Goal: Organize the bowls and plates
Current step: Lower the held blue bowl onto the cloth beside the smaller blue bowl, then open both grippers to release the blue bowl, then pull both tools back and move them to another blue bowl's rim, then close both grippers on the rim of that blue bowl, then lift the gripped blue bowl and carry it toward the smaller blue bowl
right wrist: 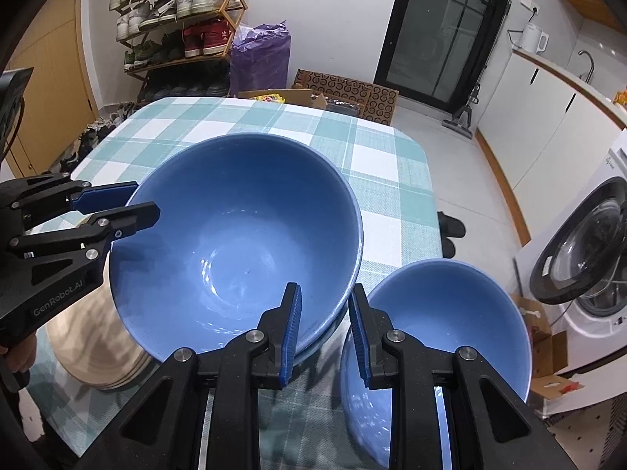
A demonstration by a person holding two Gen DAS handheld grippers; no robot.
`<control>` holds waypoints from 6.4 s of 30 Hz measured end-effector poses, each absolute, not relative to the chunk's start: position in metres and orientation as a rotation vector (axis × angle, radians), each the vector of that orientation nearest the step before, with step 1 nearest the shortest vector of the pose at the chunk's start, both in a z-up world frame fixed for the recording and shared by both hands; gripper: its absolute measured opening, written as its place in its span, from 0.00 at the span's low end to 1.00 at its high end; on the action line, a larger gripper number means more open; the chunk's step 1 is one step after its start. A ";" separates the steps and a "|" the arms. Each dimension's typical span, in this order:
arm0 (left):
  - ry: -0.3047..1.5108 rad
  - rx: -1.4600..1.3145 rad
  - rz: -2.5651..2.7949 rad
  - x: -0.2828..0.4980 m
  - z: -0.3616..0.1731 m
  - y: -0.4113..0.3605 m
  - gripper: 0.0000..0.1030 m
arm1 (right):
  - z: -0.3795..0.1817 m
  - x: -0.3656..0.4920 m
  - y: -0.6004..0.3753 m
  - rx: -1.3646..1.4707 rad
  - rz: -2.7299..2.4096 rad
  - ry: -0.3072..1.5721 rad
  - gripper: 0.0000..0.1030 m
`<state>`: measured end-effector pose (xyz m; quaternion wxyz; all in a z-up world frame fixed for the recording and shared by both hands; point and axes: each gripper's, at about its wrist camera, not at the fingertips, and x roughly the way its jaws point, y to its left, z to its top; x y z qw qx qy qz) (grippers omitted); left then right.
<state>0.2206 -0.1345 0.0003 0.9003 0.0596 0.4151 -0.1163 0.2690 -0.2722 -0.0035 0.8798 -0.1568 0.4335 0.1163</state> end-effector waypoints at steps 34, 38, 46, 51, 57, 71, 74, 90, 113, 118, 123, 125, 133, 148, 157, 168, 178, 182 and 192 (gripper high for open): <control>0.892 0.097 -0.287 0.215 -0.003 -0.134 0.52 | -0.006 0.267 -0.276 -0.303 0.291 0.889 0.65; 0.906 0.081 -0.291 0.213 -0.002 -0.133 0.53 | -0.001 0.264 -0.278 -0.271 0.305 0.872 0.75; 0.851 0.047 -0.315 0.203 0.008 -0.130 0.96 | 0.011 0.251 -0.284 -0.202 0.337 0.800 0.99; 0.843 0.007 -0.308 0.202 0.013 -0.128 0.97 | 0.021 0.243 -0.299 -0.161 0.324 0.782 0.99; 0.816 0.004 -0.293 0.195 0.021 -0.131 0.97 | 0.038 0.233 -0.324 -0.116 0.307 0.744 0.99; 0.763 0.017 -0.362 0.172 0.045 -0.167 0.97 | 0.074 0.197 -0.391 -0.056 0.205 0.693 0.99; 0.765 0.022 -0.382 0.170 0.046 -0.176 0.97 | 0.077 0.191 -0.408 -0.040 0.180 0.688 0.99; 0.779 0.029 -0.463 0.165 0.040 -0.220 0.97 | 0.061 0.187 -0.455 -0.006 0.094 0.721 0.99; 0.819 0.050 -0.613 0.152 0.027 -0.261 0.62 | 0.031 0.192 -0.479 0.067 0.022 0.756 0.99; 0.858 0.020 -0.641 0.152 0.020 -0.264 0.52 | 0.023 0.197 -0.478 0.073 0.019 0.774 0.99; 0.878 0.018 -0.653 0.152 0.013 -0.268 0.51 | 0.015 0.201 -0.478 0.078 0.026 0.786 0.99; 0.890 0.018 -0.644 0.154 0.009 -0.271 0.51 | 0.011 0.203 -0.478 0.079 0.024 0.793 0.99; 0.928 -0.010 -0.619 0.165 0.000 -0.275 0.51 | 0.000 0.215 -0.489 0.143 0.004 0.826 0.99; 0.935 -0.024 -0.602 0.180 -0.007 -0.282 0.51 | -0.024 0.251 -0.484 0.154 0.037 0.894 0.61; 0.932 -0.006 -0.601 0.182 -0.009 -0.284 0.39 | -0.030 0.257 -0.478 0.141 0.053 0.900 0.41; 0.930 -0.001 -0.598 0.184 -0.010 -0.282 0.32 | -0.030 0.250 -0.477 0.119 0.050 0.889 0.26; 0.928 -0.002 -0.596 0.182 -0.010 -0.281 0.32 | -0.030 0.243 -0.474 0.090 0.040 0.882 0.25; 0.921 0.002 -0.596 0.181 -0.008 -0.281 0.32 | -0.029 0.241 -0.475 0.087 0.040 0.879 0.25; 0.908 0.008 -0.590 0.179 -0.005 -0.281 0.32 | -0.026 0.233 -0.475 0.068 0.044 0.857 0.25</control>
